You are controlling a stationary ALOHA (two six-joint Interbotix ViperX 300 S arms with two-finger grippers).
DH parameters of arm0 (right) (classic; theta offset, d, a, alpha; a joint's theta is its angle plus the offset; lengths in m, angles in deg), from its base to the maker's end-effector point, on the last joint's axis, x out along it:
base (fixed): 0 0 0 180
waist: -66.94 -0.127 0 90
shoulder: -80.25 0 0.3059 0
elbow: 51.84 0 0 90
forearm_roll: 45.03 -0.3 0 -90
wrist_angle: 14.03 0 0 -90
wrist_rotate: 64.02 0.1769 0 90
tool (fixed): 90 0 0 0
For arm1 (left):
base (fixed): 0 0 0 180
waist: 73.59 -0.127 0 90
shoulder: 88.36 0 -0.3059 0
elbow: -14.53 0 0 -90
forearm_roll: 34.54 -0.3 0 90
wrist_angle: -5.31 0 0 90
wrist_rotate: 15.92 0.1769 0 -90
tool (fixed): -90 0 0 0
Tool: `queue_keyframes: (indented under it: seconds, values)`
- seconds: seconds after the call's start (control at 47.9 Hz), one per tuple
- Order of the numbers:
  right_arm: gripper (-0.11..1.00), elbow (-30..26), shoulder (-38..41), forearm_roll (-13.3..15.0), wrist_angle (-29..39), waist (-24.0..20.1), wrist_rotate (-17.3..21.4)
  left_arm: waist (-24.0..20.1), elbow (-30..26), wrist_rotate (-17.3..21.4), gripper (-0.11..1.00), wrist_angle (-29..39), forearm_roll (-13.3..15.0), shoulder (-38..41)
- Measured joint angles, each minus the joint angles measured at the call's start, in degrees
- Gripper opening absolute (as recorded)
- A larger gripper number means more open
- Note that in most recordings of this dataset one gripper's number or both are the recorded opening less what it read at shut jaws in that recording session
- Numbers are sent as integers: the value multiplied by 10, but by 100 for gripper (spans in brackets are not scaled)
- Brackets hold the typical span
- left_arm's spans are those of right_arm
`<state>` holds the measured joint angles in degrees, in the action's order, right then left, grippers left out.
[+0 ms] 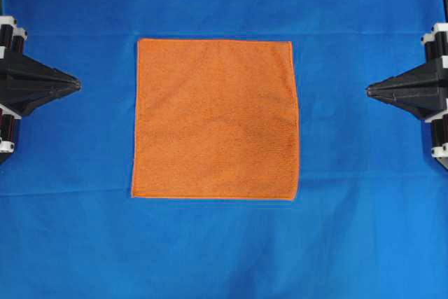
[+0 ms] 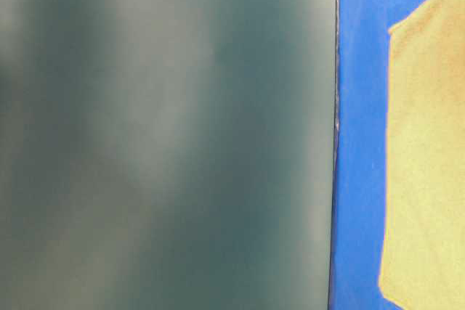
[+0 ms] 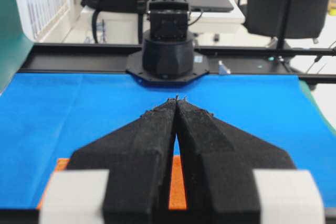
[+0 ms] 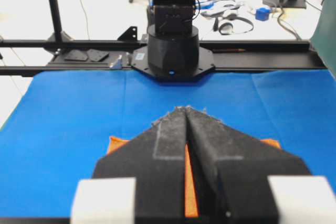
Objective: Fold the orange towel.
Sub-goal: 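Move both grippers to the towel's top corners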
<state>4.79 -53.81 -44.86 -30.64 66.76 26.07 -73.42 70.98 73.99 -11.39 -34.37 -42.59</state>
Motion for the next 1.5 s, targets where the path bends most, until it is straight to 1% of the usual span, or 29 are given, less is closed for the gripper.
queue_keyframes:
  seconds: [0.104,0.188,0.293,0.418,0.543,0.564,0.606,0.648,0.669,0.752,0.773,0.857,0.899,0.94,1.045,1.233,1.379,1.505]
  values:
    - [0,-5,7,-4,6,6,2,0,0,-13,0,20,16,4]
    - [0,-18,23,-11,27,18,6,0,0,-14,0,33,18,12]
    - [0,-36,56,-20,55,50,17,-10,1,-14,0,45,18,24]
    - [0,-48,104,-24,71,94,30,-52,3,-14,0,56,19,53]
    - [1,-62,171,-24,75,145,42,-98,6,-14,1,58,19,94]
    - [1,-64,183,-24,76,153,44,-109,6,-14,3,58,19,104]
    - [1,-68,204,-24,79,167,46,-125,6,-15,8,57,19,121]
    - [1,-73,222,-24,82,179,47,-139,6,-16,17,55,18,141]
    - [3,-76,233,-24,84,185,47,-144,6,-16,22,54,19,149]
    - [27,-97,287,-24,97,207,47,-171,6,-17,47,43,20,185]
    - [33,-101,301,-24,100,212,47,-180,6,-20,56,37,21,198]
    - [56,-118,351,-24,109,231,47,-207,6,-33,79,22,21,236]
    - [60,-125,376,-24,110,239,47,-220,6,-39,88,14,21,261]
    - [59,-130,400,-23,111,247,47,-229,5,-43,92,4,22,282]
    - [56,-144,459,-19,110,263,44,-248,5,-42,92,-21,21,341]
    - [56,-163,529,-13,101,286,44,-272,-7,-42,92,-74,21,445]
    - [56,-171,568,-11,82,292,43,-287,-29,-38,92,-107,21,521]
    - [56,-176,596,-11,74,293,43,-293,-49,-36,92,-118,21,570]
